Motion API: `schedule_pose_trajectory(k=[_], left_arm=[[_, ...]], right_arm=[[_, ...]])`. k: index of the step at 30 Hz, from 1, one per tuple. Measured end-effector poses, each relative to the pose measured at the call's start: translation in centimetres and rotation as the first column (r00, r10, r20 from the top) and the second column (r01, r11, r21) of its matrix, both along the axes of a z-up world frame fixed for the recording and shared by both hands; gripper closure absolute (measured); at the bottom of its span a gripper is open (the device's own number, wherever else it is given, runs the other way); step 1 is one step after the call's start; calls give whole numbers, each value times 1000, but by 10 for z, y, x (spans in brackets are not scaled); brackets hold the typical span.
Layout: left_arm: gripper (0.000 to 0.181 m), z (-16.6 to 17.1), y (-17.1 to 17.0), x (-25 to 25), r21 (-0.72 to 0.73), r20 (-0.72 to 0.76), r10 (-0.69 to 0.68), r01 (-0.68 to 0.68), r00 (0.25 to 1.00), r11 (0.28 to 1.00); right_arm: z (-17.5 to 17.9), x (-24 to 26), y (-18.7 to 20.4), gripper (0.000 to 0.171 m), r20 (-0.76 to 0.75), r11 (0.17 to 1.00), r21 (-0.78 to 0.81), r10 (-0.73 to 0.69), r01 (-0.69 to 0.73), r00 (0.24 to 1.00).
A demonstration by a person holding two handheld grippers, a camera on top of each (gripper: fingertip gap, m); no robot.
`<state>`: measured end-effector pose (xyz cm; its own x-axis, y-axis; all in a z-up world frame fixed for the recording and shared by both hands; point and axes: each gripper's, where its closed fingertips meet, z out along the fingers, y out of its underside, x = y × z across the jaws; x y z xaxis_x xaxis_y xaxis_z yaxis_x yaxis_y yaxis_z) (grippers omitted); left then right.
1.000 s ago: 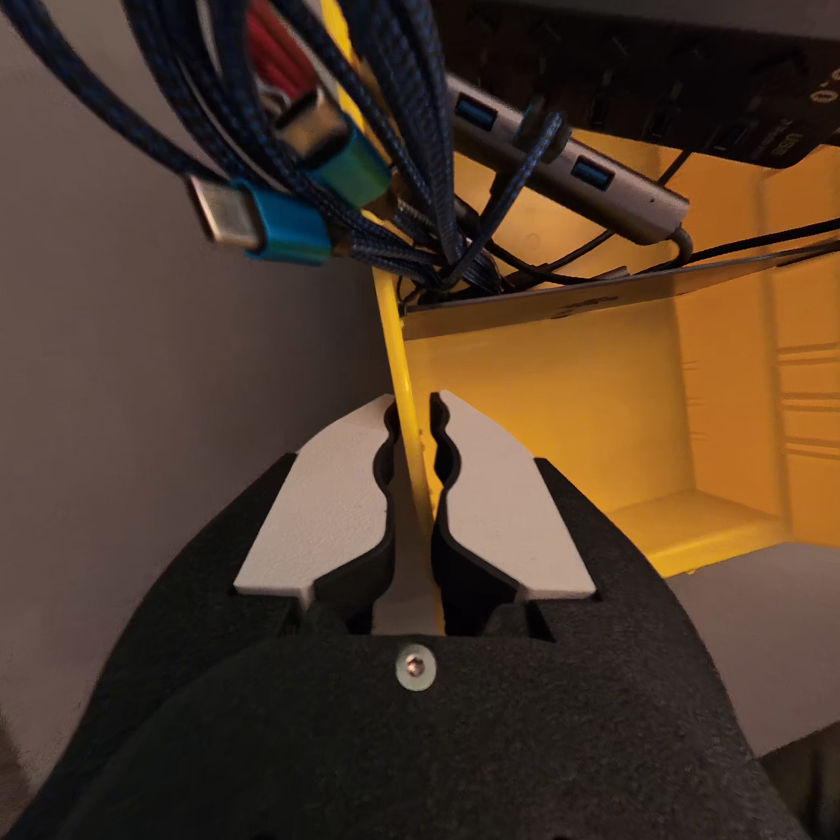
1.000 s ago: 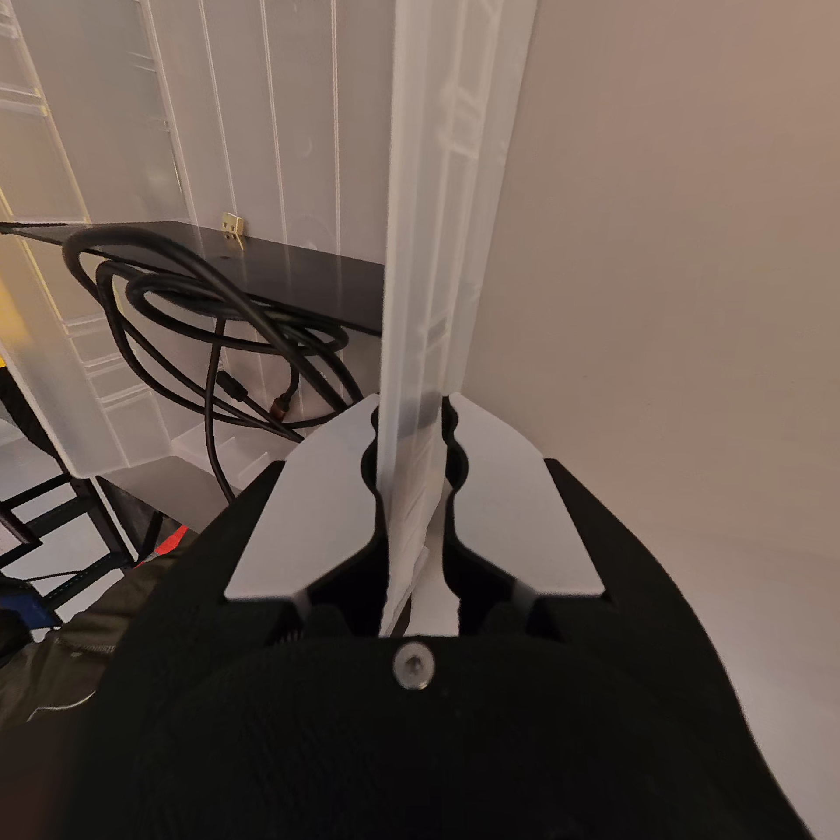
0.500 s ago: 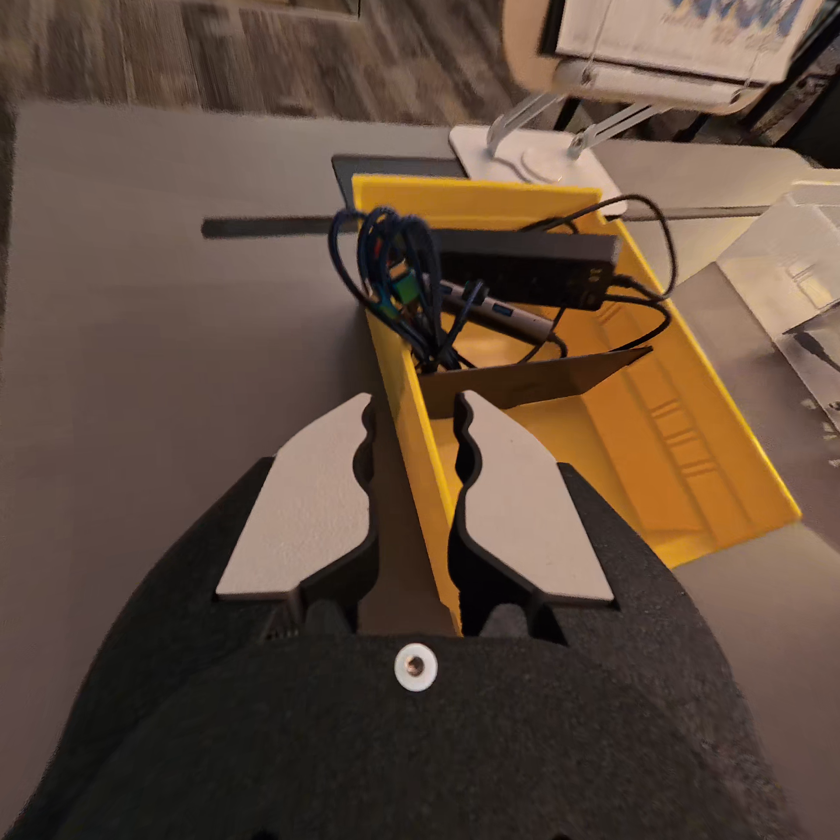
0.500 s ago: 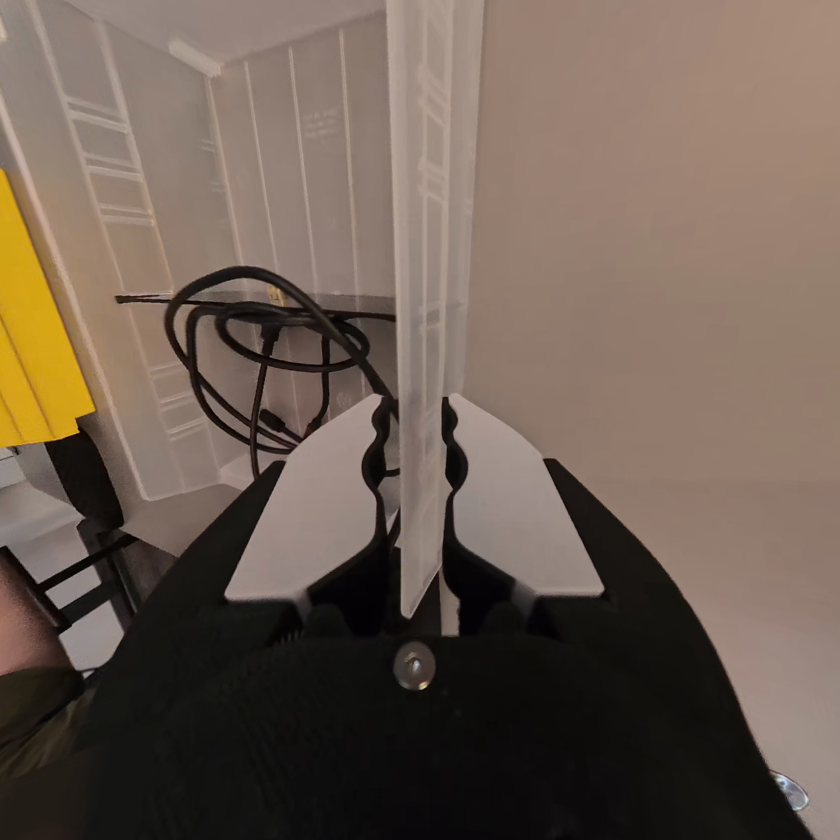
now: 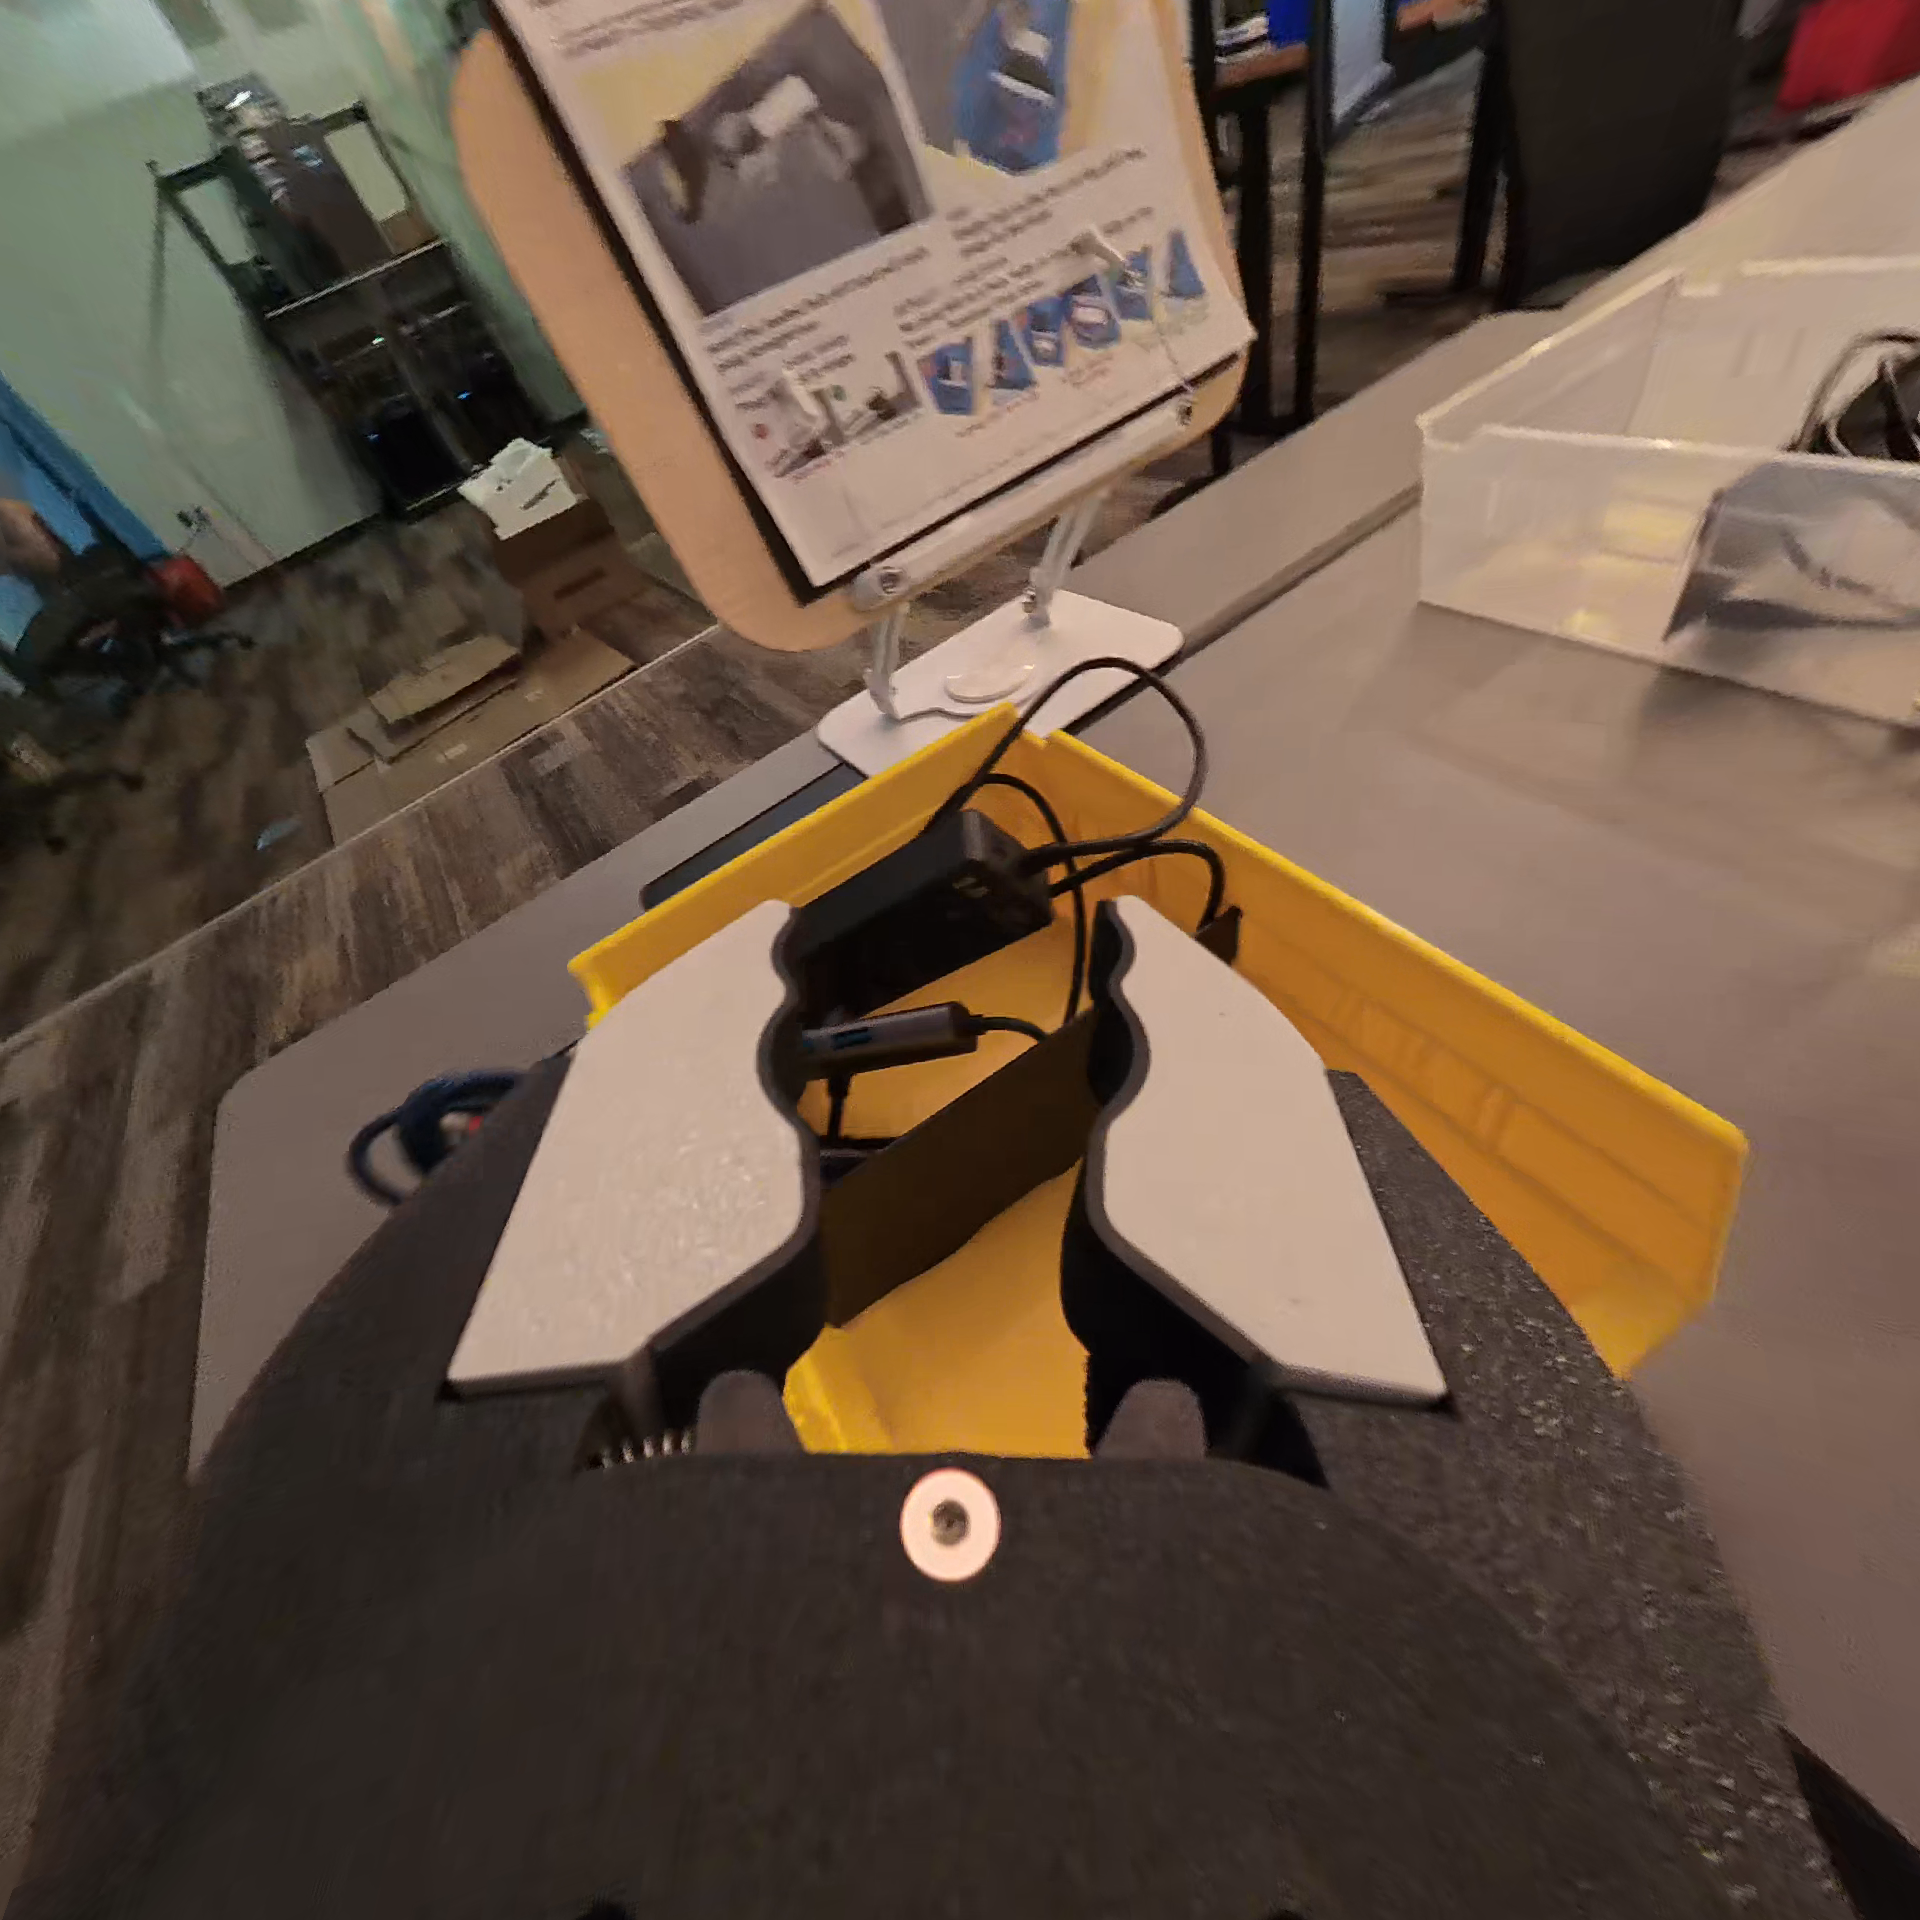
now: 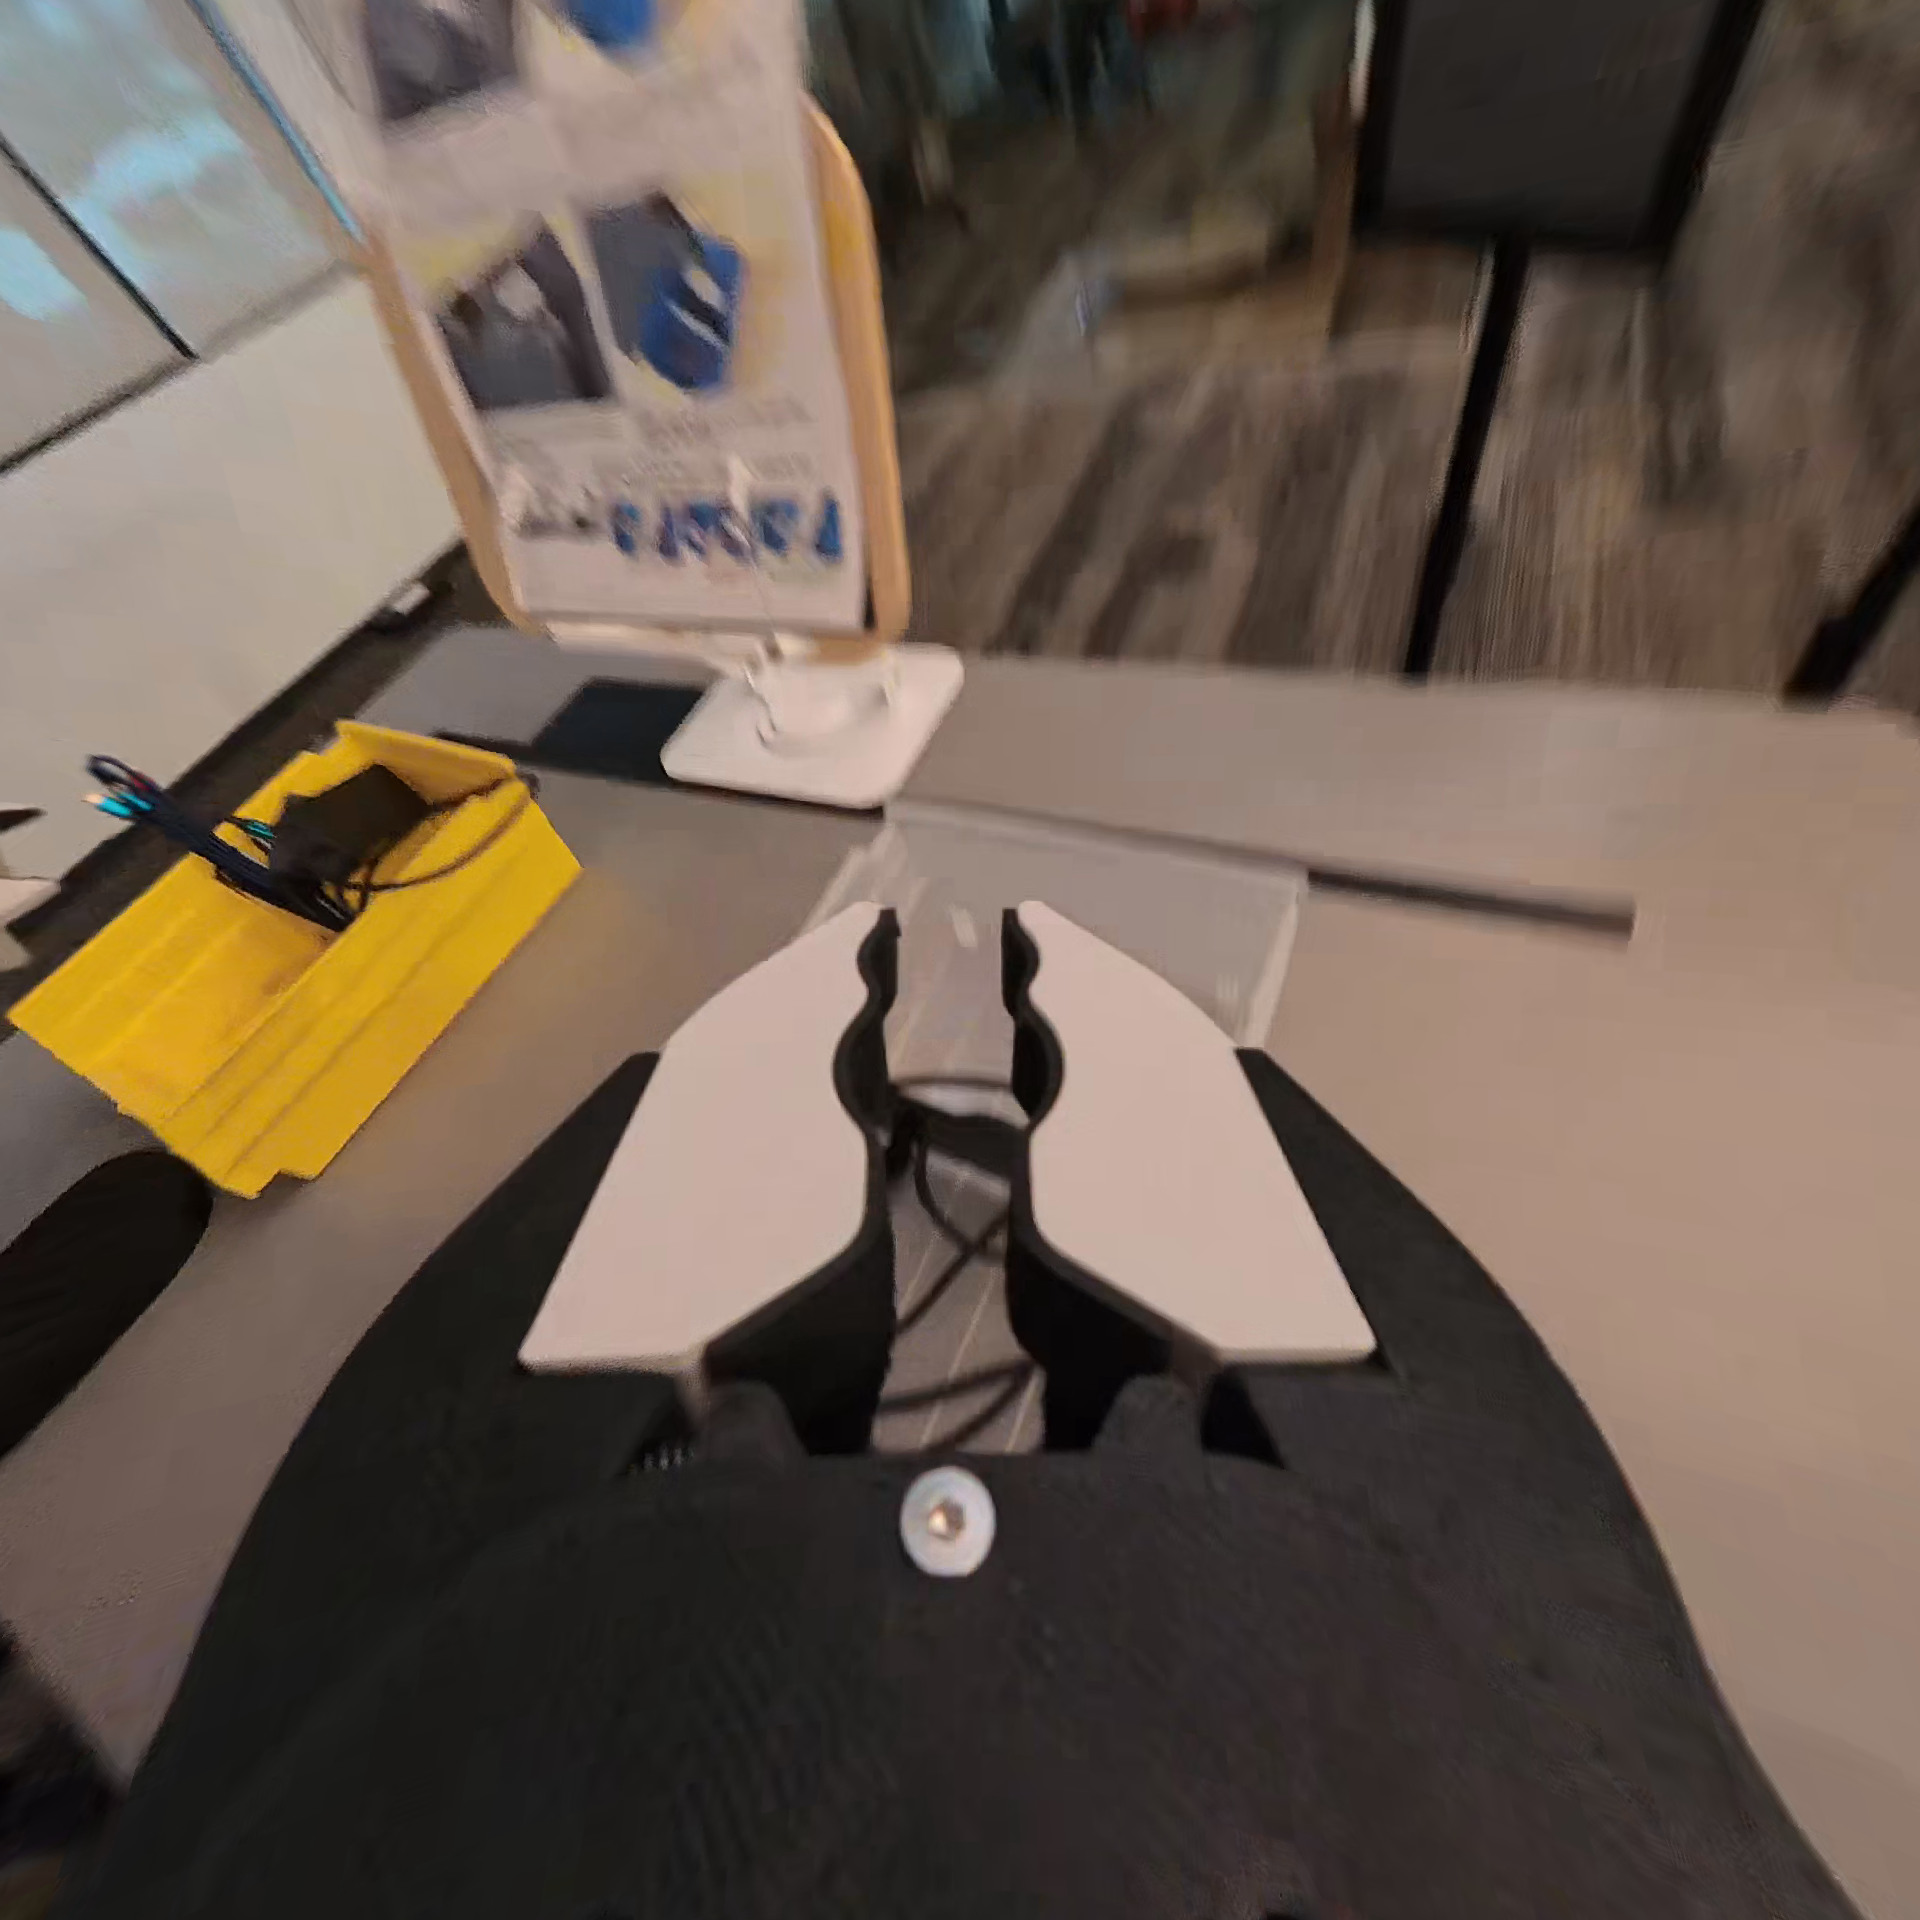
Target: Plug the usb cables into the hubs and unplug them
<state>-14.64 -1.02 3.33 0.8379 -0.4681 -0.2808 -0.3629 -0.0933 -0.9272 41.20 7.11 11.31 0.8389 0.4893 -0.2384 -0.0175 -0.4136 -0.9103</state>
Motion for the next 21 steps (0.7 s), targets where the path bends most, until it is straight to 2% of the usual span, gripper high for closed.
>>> schedule_pose_trajectory(k=[2,6,8,11,15,18,21], left_arm=[[133,-5,4,9,26,-66,-30,32,997,999],[124,-24,17,-1,19,-323,1,6,946,1000],[122,-36,21,-7,-48,-440,-18,-4,898,999],[126,-46,26,-14,-93,-562,-53,1,826,996],[134,-65,38,-35,-125,-780,-66,-50,623,991],[135,-77,47,-42,-182,-817,-106,-78,567,980],[141,-75,56,-40,-178,-859,-131,-48,494,983]], right_arm=[[26,-14,-6,151,11,986,163,37,-39,999],[68,-43,-21,146,10,895,436,96,-91,995],[86,-59,-31,138,-33,817,567,144,-100,989],[105,-75,-47,137,-68,670,738,188,-77,980],[96,-106,-52,137,-22,700,685,294,-199,956],[86,-122,-54,136,49,687,674,327,-273,944],[78,-132,-50,136,82,697,643,350,-317,933]])
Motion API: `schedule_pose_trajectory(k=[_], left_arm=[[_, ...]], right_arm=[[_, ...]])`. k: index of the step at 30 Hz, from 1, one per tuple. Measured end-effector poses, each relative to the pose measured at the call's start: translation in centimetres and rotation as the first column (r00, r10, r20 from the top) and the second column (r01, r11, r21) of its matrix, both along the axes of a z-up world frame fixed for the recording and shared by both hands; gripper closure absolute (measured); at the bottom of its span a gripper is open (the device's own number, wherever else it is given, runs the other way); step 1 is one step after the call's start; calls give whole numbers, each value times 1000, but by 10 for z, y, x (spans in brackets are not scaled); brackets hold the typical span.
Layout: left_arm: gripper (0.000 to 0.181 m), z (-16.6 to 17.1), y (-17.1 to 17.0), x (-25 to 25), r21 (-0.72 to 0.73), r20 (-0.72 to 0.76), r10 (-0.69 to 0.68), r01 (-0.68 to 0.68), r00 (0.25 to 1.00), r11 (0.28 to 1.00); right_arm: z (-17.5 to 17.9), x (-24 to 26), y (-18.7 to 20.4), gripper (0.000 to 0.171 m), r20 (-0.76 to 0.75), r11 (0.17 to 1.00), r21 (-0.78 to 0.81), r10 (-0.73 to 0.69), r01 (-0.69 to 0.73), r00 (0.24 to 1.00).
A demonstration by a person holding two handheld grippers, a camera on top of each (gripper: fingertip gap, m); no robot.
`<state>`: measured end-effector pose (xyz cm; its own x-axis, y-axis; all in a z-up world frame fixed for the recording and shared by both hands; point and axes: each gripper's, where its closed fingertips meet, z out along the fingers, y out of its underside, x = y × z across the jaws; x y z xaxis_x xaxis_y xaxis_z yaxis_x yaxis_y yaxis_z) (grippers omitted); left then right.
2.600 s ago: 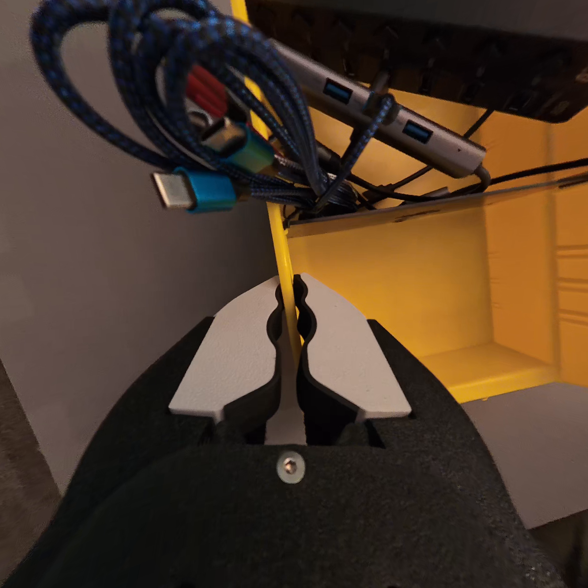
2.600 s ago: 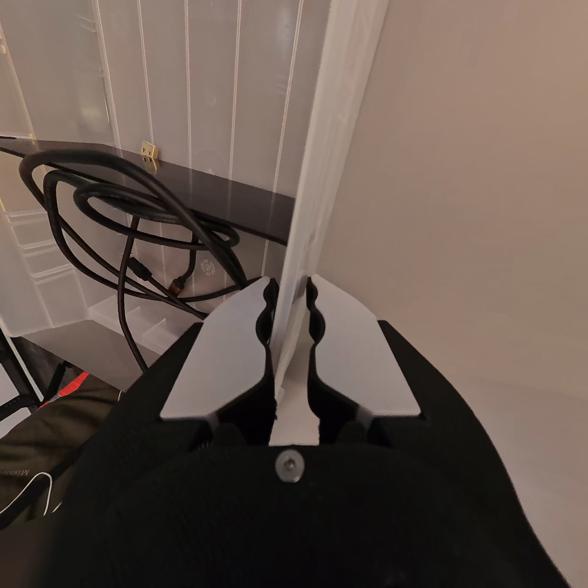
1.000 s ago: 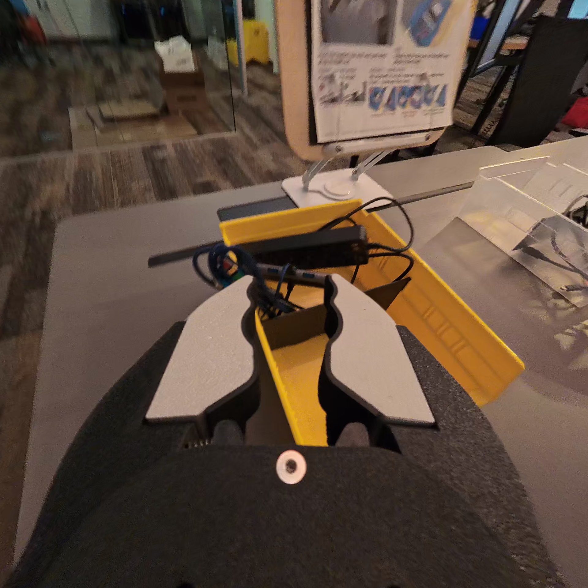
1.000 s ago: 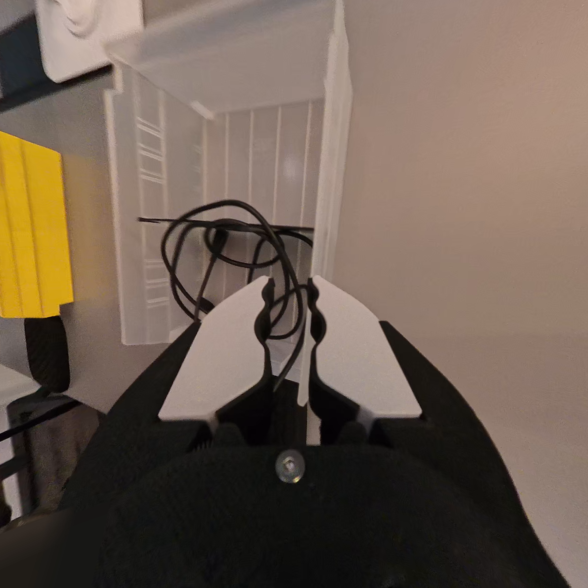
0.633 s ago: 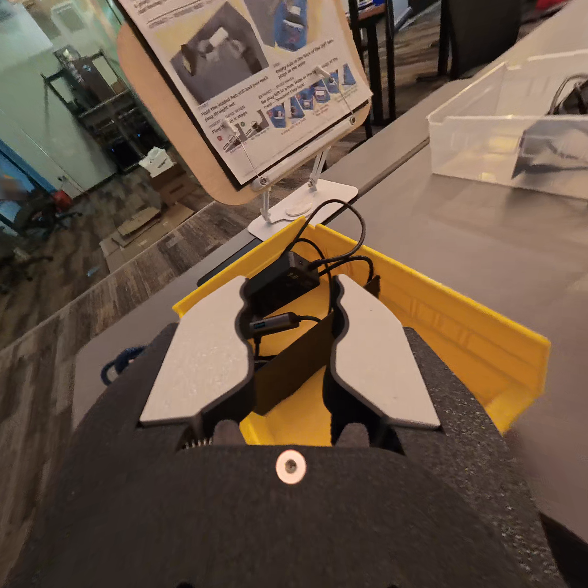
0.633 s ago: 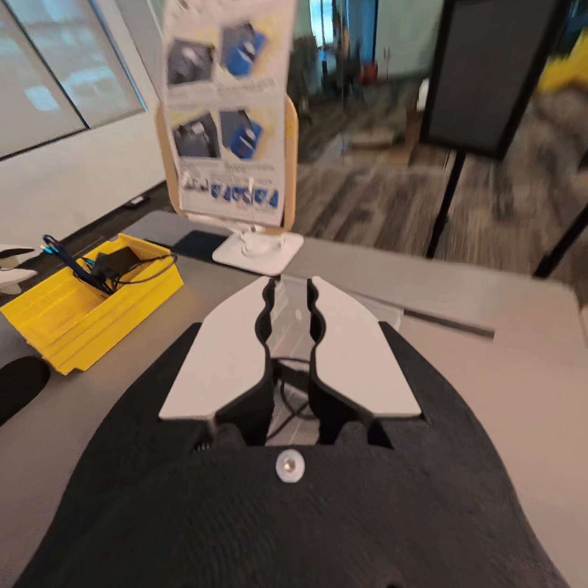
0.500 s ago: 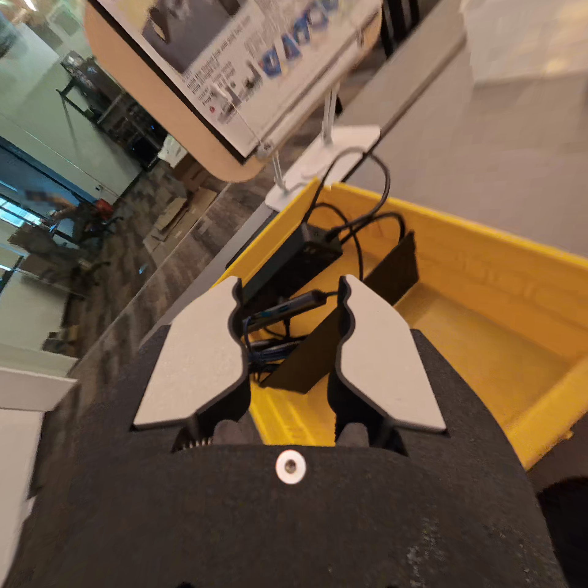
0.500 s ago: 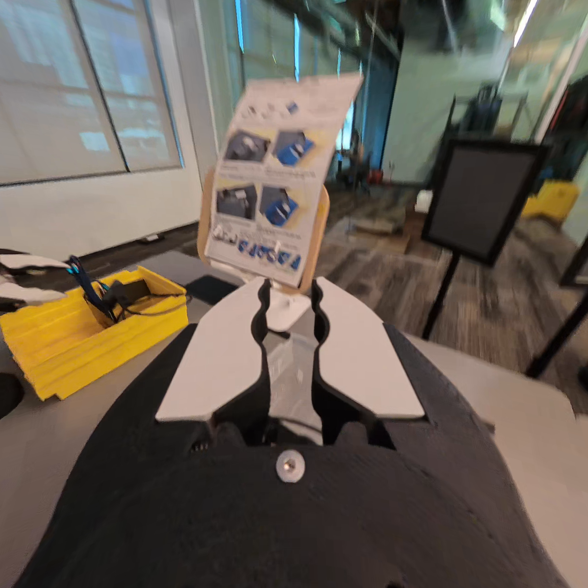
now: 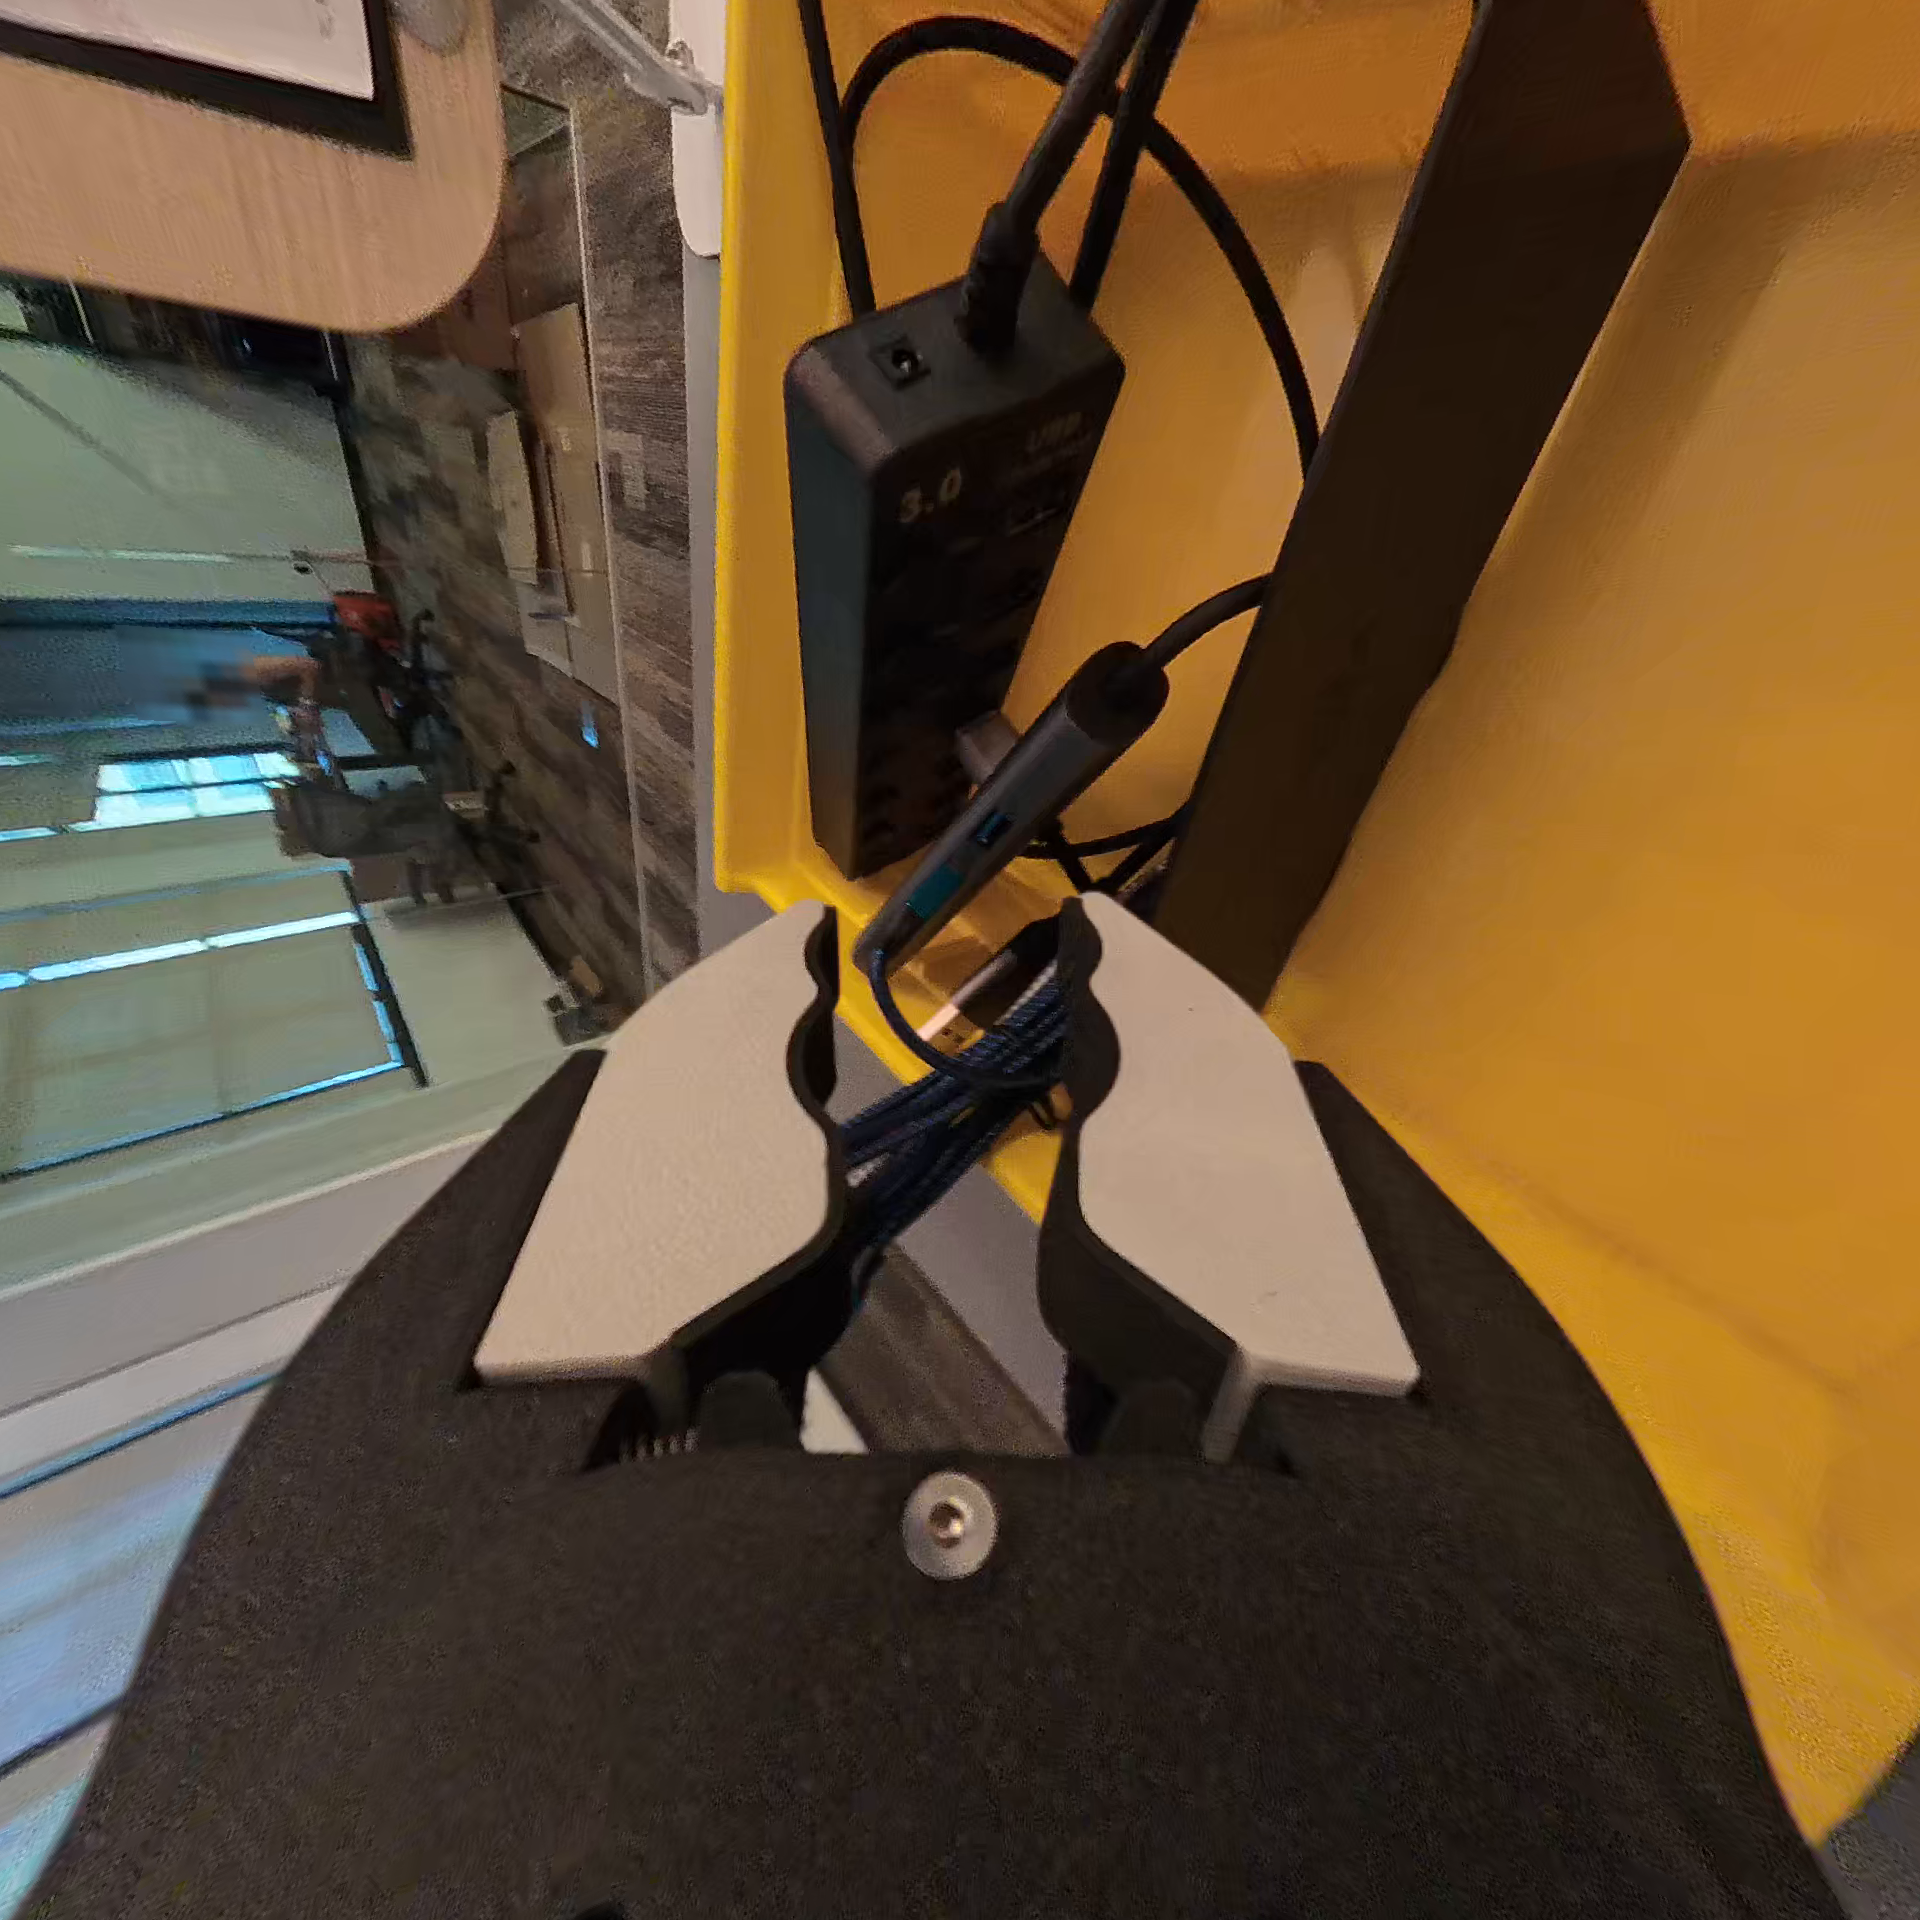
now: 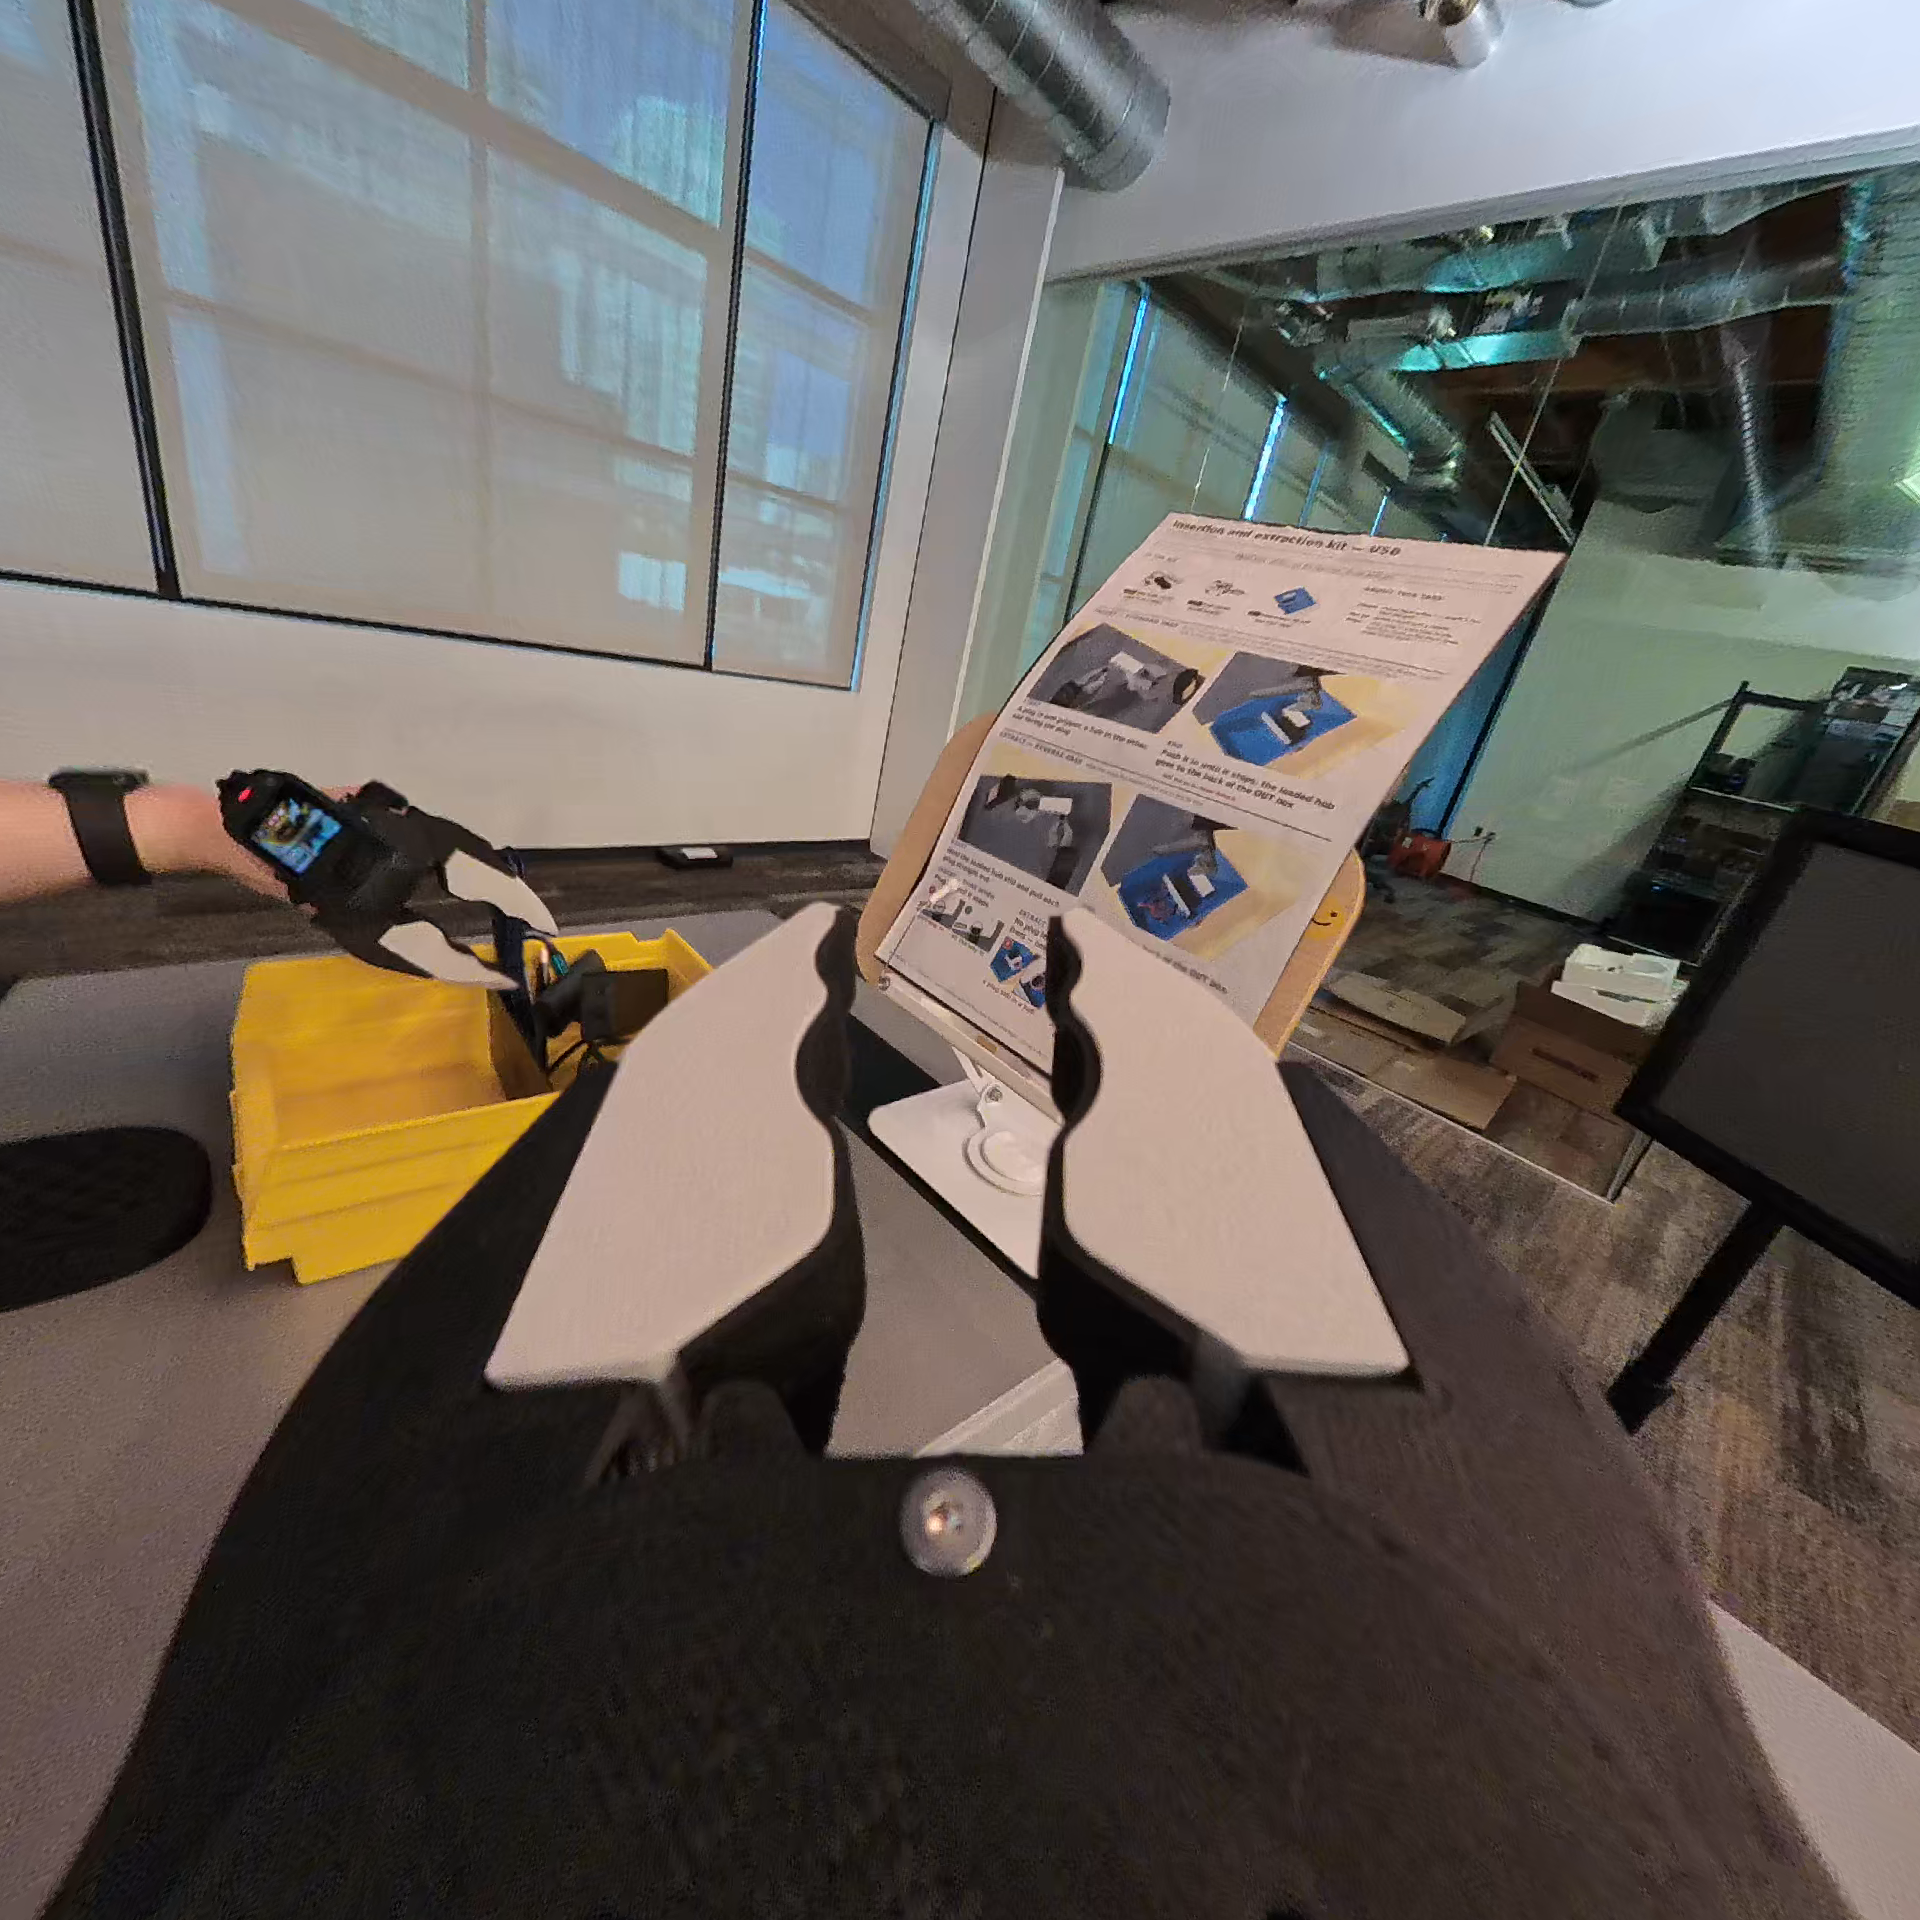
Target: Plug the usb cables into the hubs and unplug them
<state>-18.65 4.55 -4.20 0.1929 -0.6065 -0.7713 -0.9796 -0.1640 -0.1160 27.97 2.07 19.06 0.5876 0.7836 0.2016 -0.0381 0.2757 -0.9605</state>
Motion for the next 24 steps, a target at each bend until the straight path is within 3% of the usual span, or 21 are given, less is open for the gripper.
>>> schedule_pose_trajectory(k=[7,13,16,24], left_arm=[[149,-20,4,11,-130,-198,-161,137,967,982],[154,-29,12,23,-207,-223,-262,217,939,954],[161,-35,18,20,-263,-314,-316,238,895,935],[163,-36,23,23,-271,-337,-333,248,881,930]], right_arm=[[-8,-4,7,136,49,1000,-1,-27,27,998],[-6,3,8,136,30,1000,-11,-28,28,999],[-7,5,9,136,28,999,-20,-31,31,999],[-14,5,16,136,62,998,-32,-49,51,997]])
